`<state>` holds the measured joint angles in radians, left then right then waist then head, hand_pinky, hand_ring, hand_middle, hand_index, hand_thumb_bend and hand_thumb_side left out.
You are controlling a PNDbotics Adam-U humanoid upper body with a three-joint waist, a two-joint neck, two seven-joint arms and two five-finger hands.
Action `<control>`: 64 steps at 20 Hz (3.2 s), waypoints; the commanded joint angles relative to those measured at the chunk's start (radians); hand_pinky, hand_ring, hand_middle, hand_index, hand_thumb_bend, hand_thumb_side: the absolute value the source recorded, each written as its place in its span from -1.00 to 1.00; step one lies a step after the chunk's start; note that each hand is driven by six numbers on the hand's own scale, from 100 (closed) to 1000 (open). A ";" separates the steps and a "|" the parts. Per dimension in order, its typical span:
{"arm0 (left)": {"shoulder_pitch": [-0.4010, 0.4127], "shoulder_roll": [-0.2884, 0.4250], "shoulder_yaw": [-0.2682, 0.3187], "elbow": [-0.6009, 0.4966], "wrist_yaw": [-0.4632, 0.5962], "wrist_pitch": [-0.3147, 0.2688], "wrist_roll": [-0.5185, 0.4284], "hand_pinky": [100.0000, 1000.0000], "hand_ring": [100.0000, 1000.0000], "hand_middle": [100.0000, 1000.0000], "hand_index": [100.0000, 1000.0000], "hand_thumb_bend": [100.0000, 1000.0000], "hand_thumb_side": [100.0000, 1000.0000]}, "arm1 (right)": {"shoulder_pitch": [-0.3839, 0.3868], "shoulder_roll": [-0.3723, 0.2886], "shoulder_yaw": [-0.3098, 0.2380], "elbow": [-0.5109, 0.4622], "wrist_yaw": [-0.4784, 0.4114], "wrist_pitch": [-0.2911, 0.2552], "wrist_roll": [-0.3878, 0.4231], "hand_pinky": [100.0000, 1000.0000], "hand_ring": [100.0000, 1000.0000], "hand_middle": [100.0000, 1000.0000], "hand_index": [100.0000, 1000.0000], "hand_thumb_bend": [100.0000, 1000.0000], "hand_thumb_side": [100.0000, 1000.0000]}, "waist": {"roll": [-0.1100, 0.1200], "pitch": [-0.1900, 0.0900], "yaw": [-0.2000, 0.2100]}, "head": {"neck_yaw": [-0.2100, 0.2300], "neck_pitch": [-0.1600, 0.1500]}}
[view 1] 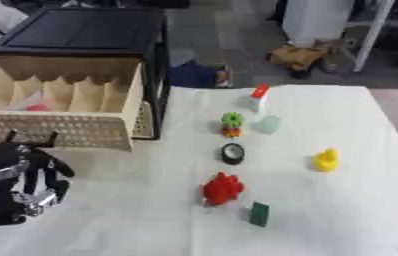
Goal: Pick up objects from table and place into drawer.
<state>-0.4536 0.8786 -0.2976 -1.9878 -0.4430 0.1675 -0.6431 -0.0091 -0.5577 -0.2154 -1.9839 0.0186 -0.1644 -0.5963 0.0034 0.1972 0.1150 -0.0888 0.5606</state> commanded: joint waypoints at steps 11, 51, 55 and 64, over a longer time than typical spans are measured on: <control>-0.044 0.013 0.020 -0.003 -0.111 0.027 -0.038 -0.53 -0.05 0.04 0.62 -1.00 1.00 | -0.011 -0.016 -0.008 -0.016 -0.001 -0.002 0.004 0.20 0.23 0.18 0.68 -1.00 0.75 | 0.004 -0.004 -0.010 | 0.006 -0.020; -0.177 -0.062 0.014 0.208 -0.264 0.001 0.013 -0.34 0.41 0.50 0.81 -1.00 1.00 | -0.024 -0.002 -0.011 -0.016 0.003 0.013 0.012 0.21 0.22 0.16 0.69 -1.00 0.72 | 0.005 0.023 -0.036 | 0.023 -0.066; -0.186 -0.070 0.016 0.222 -0.256 0.003 0.029 -0.31 0.43 0.53 0.81 -1.00 1.00 | -0.025 -0.001 -0.012 -0.016 0.004 0.013 0.011 0.21 0.22 0.16 0.69 -1.00 0.73 | 0.005 0.026 -0.038 | 0.022 -0.067; -0.214 -0.087 0.022 0.243 -0.252 0.004 0.059 -0.30 0.45 0.56 0.83 -1.00 1.00 | -0.027 0.001 -0.012 -0.016 0.007 0.012 0.012 0.21 0.22 0.16 0.69 -1.00 0.73 | 0.004 0.033 -0.042 | 0.025 -0.066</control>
<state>-0.6497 0.7785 -0.2921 -1.7501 -0.6956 0.1702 -0.5912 -0.0266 -0.5398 -0.2157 -1.9839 0.0213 -0.1530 -0.5855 0.0092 0.2419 0.0744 -0.0670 0.5072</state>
